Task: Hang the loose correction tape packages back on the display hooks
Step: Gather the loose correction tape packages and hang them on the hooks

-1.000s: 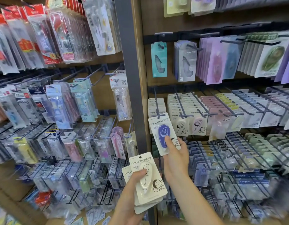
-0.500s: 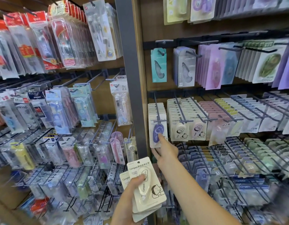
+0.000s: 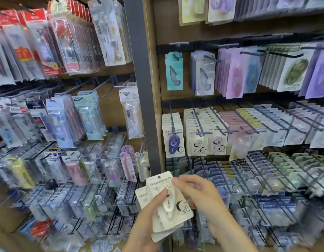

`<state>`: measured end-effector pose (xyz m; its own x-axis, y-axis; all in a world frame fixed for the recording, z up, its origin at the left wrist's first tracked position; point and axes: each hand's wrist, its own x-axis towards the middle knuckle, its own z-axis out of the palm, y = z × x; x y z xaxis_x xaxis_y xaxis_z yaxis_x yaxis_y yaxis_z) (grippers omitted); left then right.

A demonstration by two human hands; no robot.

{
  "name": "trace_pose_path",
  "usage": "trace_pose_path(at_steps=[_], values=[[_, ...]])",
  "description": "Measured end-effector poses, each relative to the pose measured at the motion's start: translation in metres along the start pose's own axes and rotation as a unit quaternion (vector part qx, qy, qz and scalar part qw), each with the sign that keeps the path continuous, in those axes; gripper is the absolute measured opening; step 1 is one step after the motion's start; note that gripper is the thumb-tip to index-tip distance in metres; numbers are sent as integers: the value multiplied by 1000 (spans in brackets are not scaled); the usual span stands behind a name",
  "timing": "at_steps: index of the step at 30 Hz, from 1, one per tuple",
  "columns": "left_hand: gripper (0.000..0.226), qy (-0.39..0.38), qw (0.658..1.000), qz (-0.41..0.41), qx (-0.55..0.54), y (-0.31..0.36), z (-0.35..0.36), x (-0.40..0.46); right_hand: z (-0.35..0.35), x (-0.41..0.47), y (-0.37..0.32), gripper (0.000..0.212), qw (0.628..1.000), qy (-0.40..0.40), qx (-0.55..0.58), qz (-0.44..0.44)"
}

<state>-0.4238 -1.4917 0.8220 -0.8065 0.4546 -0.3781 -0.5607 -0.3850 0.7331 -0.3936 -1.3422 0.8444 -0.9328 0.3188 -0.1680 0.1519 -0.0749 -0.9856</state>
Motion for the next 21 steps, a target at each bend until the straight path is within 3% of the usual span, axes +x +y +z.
trace_pose_path(at_steps=[5, 13, 21], values=[[53, 21, 999, -18, 31, -19, 15, 2, -19, -23, 25, 40, 1000, 21, 0, -22], [32, -19, 999, -19, 19, -32, 20, 3, -47, -27, 41, 46, 993, 99, 64, -30], [26, 32, 999, -4, 28, -33, 31, 1, -58, -17, 41, 41, 977, 147, 132, -79]])
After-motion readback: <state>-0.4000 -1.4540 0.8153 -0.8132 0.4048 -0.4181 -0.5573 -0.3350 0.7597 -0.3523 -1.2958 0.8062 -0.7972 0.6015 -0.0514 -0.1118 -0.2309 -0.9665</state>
